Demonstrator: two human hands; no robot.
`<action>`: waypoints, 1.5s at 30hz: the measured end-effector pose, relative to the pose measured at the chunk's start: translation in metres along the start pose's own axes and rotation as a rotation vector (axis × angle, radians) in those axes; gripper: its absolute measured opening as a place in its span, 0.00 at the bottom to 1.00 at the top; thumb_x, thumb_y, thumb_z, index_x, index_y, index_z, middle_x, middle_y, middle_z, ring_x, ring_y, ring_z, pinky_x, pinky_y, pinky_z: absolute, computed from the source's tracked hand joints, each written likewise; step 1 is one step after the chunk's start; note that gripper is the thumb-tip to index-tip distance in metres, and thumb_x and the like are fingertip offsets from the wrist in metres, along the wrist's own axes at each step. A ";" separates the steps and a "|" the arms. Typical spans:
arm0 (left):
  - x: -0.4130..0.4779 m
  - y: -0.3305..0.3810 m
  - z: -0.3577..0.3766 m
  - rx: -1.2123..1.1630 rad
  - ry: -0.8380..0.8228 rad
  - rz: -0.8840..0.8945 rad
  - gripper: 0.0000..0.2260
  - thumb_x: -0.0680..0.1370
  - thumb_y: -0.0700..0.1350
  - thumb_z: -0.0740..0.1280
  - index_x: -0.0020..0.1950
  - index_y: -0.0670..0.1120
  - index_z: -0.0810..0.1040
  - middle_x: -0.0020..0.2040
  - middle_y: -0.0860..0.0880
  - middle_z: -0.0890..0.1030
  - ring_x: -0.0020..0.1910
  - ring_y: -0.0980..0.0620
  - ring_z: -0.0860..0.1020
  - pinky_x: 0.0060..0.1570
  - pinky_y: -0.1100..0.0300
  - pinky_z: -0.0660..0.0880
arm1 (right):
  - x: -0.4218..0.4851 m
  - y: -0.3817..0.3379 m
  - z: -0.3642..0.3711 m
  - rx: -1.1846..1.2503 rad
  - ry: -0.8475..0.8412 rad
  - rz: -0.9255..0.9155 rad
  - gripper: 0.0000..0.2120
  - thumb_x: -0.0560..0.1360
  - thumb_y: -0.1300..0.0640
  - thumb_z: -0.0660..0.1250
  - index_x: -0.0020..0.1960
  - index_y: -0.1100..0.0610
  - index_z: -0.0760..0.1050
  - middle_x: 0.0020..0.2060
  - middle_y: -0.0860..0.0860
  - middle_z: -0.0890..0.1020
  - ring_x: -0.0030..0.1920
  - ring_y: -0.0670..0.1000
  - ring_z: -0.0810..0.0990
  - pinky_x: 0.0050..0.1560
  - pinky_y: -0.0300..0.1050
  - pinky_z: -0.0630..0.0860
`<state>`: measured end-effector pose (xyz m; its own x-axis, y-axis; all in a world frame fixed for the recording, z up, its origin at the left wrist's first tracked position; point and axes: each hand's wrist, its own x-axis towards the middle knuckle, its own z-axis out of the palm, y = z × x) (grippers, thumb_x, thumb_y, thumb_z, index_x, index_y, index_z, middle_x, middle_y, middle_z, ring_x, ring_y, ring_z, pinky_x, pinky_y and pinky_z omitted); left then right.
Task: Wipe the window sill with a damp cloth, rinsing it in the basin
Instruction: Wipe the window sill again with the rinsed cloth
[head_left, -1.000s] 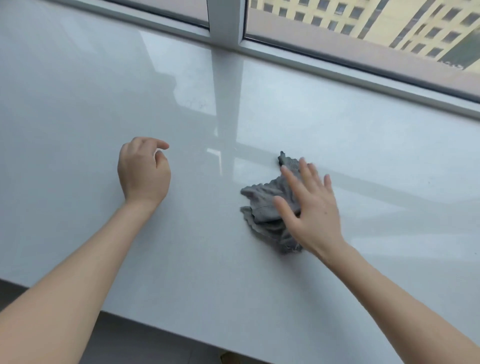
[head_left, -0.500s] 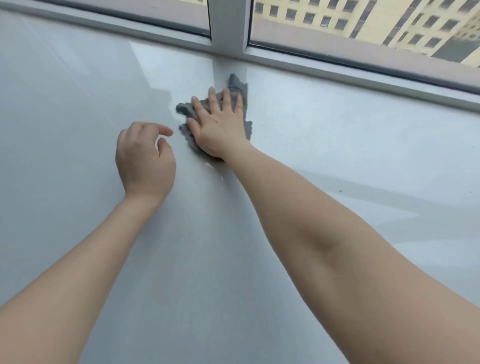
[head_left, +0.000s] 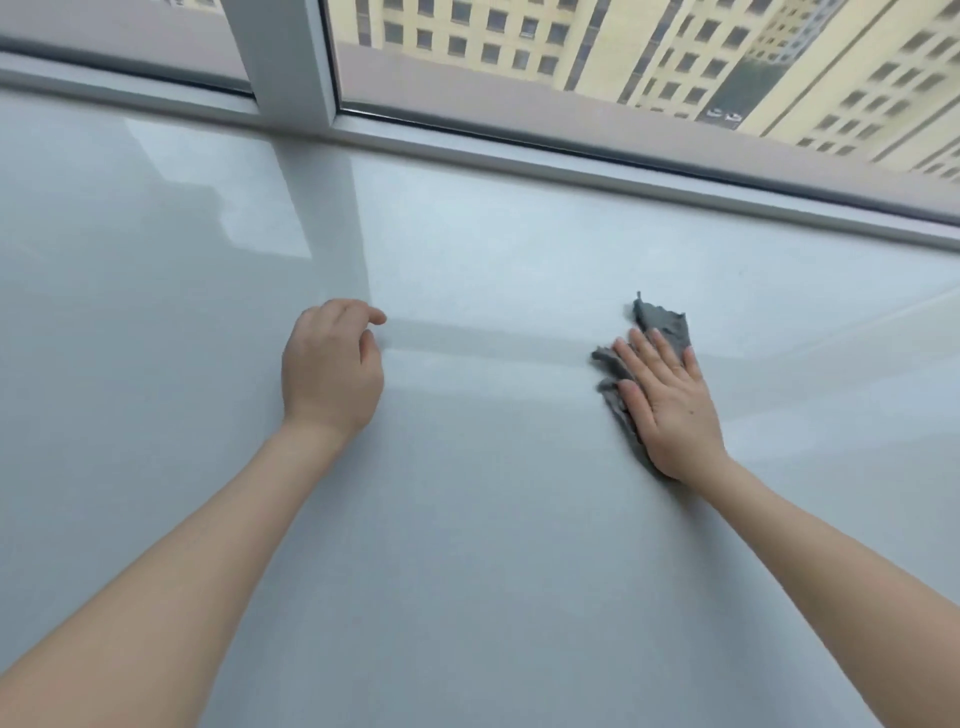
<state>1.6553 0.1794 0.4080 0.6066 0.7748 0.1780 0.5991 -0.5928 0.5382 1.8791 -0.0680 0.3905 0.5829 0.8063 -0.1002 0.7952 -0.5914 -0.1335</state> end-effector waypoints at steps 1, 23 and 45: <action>0.000 0.008 0.006 -0.019 -0.012 0.014 0.12 0.73 0.33 0.59 0.52 0.41 0.79 0.53 0.43 0.80 0.53 0.40 0.74 0.50 0.56 0.66 | -0.008 0.012 -0.001 0.036 0.007 0.104 0.29 0.77 0.43 0.41 0.74 0.53 0.57 0.74 0.51 0.61 0.75 0.47 0.53 0.74 0.49 0.43; 0.006 0.084 0.079 0.217 -0.079 0.099 0.18 0.73 0.39 0.55 0.58 0.39 0.77 0.64 0.38 0.74 0.63 0.32 0.69 0.60 0.43 0.65 | -0.005 0.094 -0.017 0.092 0.085 0.068 0.25 0.77 0.53 0.49 0.68 0.62 0.69 0.69 0.58 0.70 0.70 0.56 0.67 0.72 0.57 0.53; 0.067 0.176 0.167 0.258 0.057 0.136 0.15 0.74 0.39 0.60 0.58 0.46 0.77 0.58 0.41 0.77 0.55 0.36 0.71 0.53 0.43 0.66 | 0.079 0.082 0.005 0.203 0.238 -0.362 0.20 0.72 0.65 0.62 0.65 0.63 0.73 0.64 0.58 0.75 0.66 0.56 0.72 0.71 0.50 0.54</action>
<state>1.8880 0.0903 0.3771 0.6644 0.6912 0.2844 0.6318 -0.7227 0.2804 1.9899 -0.0524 0.3669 0.3153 0.9245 0.2142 0.9194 -0.2416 -0.3105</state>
